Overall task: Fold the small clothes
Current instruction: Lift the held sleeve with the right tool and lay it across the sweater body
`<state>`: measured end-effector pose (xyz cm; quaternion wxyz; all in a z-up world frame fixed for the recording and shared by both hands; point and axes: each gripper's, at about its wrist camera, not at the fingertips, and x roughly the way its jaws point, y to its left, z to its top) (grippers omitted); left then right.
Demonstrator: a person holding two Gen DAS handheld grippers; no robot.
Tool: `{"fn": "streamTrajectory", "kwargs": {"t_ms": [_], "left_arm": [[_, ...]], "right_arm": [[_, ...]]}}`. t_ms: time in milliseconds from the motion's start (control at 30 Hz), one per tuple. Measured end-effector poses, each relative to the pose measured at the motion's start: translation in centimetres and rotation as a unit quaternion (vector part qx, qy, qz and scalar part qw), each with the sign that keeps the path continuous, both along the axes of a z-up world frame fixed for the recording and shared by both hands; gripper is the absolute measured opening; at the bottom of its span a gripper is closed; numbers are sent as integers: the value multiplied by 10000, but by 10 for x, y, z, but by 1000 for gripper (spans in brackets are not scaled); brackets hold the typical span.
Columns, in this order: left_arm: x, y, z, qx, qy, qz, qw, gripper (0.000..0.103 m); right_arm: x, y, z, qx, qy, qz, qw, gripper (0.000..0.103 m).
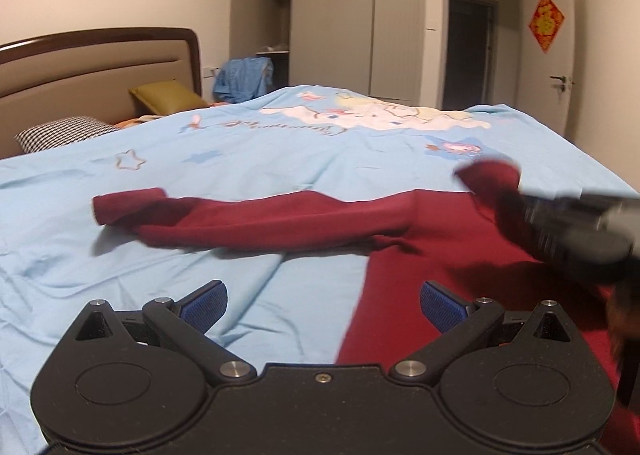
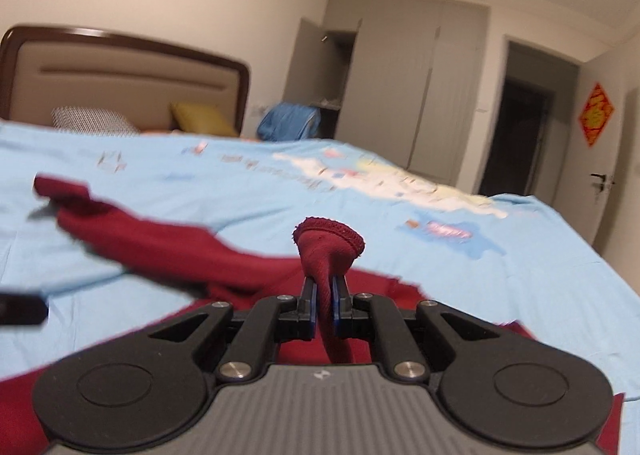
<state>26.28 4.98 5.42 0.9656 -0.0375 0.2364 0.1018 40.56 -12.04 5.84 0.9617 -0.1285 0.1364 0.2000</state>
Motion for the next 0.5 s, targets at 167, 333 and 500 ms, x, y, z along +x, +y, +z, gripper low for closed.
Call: {"fn": "streamTrajectory", "kwargs": {"t_ms": [167, 333, 500], "left_arm": [[-1, 6, -3, -82, -63, 48, 9999, 102], [7, 1, -8, -249, -116, -94, 9996, 102], [18, -13, -14, -350, -246, -469, 9980, 102]], "right_arm": [[-25, -7, -27, -296, 343, 284, 9986, 12], [-53, -36, -25, -281, 470, 552, 9970, 58], [-72, -89, -19, -35, 551, 414, 9976, 84]]}}
